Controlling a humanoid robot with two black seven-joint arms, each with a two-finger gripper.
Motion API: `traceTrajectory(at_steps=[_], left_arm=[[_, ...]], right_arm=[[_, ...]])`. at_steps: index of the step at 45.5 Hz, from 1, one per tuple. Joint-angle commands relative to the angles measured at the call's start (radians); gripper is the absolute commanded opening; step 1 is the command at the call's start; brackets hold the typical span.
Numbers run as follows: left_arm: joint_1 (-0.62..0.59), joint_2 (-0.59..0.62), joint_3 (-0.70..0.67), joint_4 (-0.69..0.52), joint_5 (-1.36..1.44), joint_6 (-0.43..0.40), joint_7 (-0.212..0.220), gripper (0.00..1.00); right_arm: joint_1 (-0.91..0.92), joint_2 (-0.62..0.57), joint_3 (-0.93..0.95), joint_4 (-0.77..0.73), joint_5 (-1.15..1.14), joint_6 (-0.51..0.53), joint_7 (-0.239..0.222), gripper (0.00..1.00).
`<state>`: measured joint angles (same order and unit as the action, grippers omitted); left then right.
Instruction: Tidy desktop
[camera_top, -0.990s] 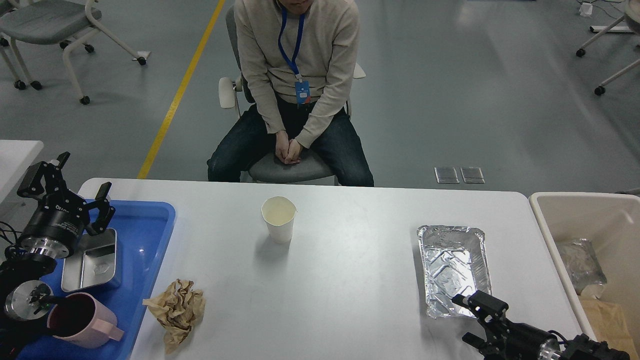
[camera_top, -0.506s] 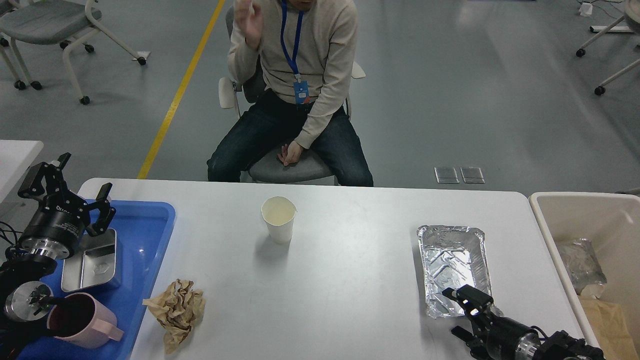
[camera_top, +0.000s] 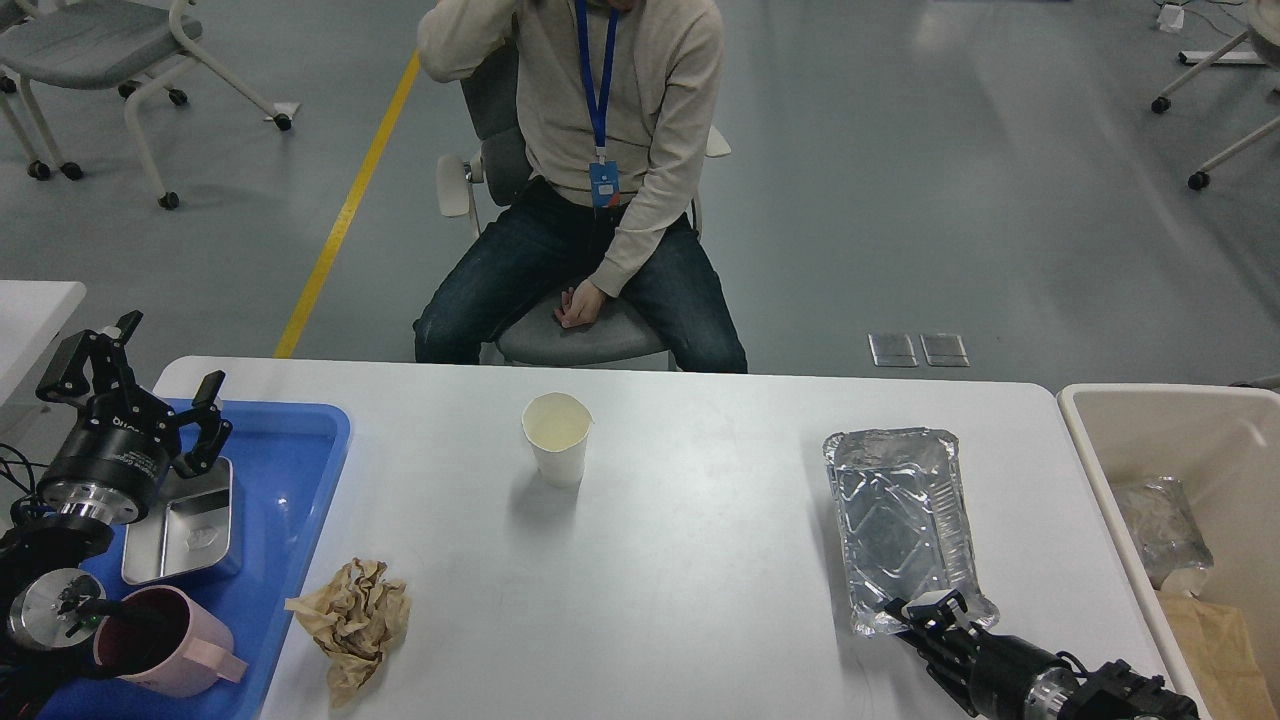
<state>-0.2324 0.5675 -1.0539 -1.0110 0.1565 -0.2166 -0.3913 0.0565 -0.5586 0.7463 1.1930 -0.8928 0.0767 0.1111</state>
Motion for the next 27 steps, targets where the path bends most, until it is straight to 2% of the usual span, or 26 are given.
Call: traceTrajectory(at_steps=[1,6,13,27], left_arm=[[0.004,0.002,-0.001,0.000,-0.002,-0.001,-0.001,0.96],[0.010,0.002,-0.001,0.000,-0.002,-0.001,-0.003,0.96],[0.010,0.002,-0.001,0.000,-0.002,-0.001,-0.003,0.96],[0.010,0.002,-0.001,0.000,-0.002,-0.001,-0.003,0.96]], right_arm=[[-0.004,-0.001,-0.004,0.005,-0.008,-0.002,0.033,0.12],[0.003,-0.001,-0.028,0.008,-0.032,-0.003,0.070,0.00],[0.000,-0.010,-0.036,0.026,-0.040,-0.003,0.117,0.00],[0.000,-0.067,-0.051,0.069,-0.075,0.008,0.137,0.00]])
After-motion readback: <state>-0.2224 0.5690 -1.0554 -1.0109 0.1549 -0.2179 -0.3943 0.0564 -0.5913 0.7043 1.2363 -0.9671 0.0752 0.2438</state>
